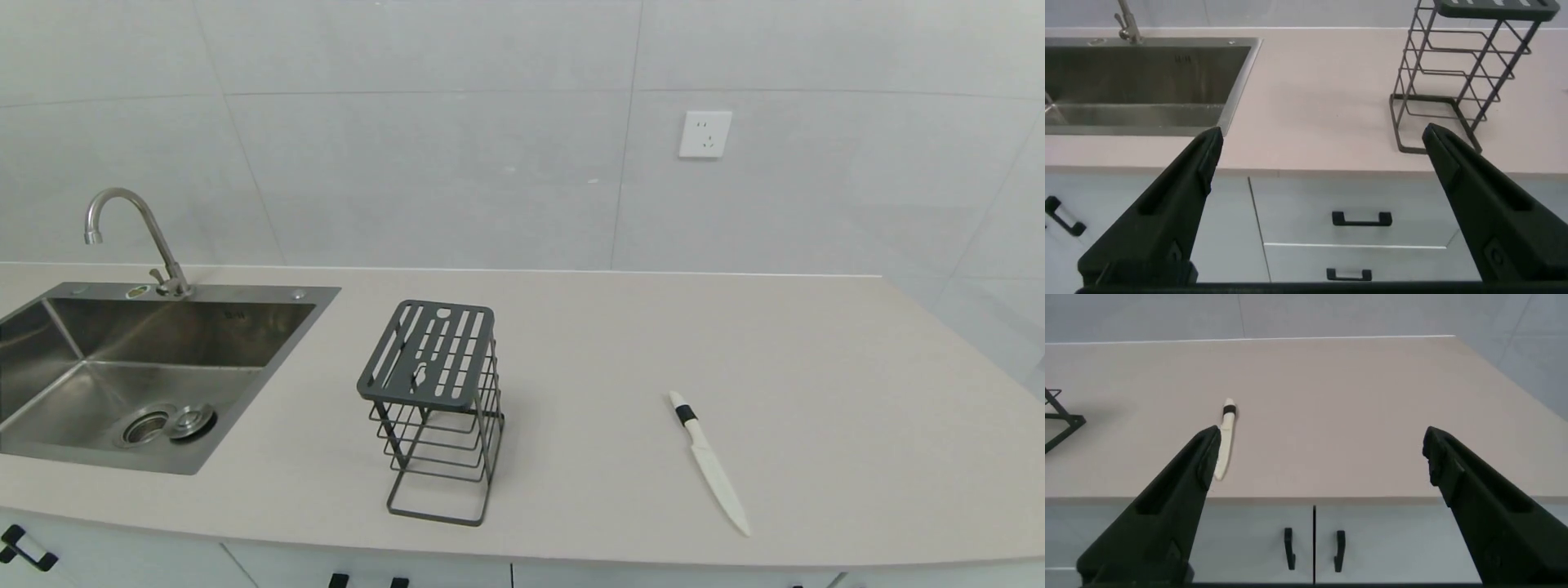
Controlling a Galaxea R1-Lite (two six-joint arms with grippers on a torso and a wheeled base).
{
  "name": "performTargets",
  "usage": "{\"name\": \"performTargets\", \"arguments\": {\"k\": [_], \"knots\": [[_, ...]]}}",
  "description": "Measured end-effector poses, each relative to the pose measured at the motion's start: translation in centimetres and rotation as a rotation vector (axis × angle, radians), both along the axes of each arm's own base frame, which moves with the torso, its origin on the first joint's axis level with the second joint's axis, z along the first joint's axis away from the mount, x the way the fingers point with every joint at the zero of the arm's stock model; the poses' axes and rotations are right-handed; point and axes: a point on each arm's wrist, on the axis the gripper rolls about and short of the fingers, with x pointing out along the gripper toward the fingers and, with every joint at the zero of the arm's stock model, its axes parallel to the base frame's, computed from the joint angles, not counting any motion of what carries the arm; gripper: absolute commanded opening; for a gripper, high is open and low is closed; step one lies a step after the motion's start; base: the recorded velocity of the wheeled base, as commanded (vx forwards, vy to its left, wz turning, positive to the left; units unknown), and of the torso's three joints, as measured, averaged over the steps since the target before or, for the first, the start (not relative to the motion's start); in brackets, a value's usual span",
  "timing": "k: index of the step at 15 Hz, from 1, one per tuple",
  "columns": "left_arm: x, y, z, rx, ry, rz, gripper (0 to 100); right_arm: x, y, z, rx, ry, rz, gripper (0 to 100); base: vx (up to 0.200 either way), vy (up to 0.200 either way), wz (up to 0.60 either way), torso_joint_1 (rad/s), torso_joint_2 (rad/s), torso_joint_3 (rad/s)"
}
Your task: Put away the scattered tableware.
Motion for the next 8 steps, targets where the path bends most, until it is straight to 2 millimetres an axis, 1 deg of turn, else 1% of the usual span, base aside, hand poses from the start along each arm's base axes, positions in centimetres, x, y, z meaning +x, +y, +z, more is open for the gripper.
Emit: {"name": "performTargets", "arguments": {"k": [3,4,6,8], "knots": [[0.0,0.0,0.01,0.003,-0.001,-0.001,100,0.0,0.0,0.0,0.0,0.0,0.0,100,0.0,0.0,0.0,0.338,-0.09,0.246],[0.0,0.0,0.01,0.004,-0.001,-0.002,100,0.0,0.0,0.0,0.0,0.0,0.0,100,0.0,0.0,0.0,0.261,-0.07,0.188],[0.0,0.0,0.02,0.016,-0.002,-0.002,100,0.0,0.0,0.0,-0.002,0.0,0.0,100,0.0,0.0,0.0,0.122,-0.03,0.088],[0.0,0.0,0.03,0.02,-0.003,-0.001,100,0.0,0.0,0.01,-0.007,-0.001,0.002,100,0.0,0.0,0.0,0.023,-0.01,0.025]]}}
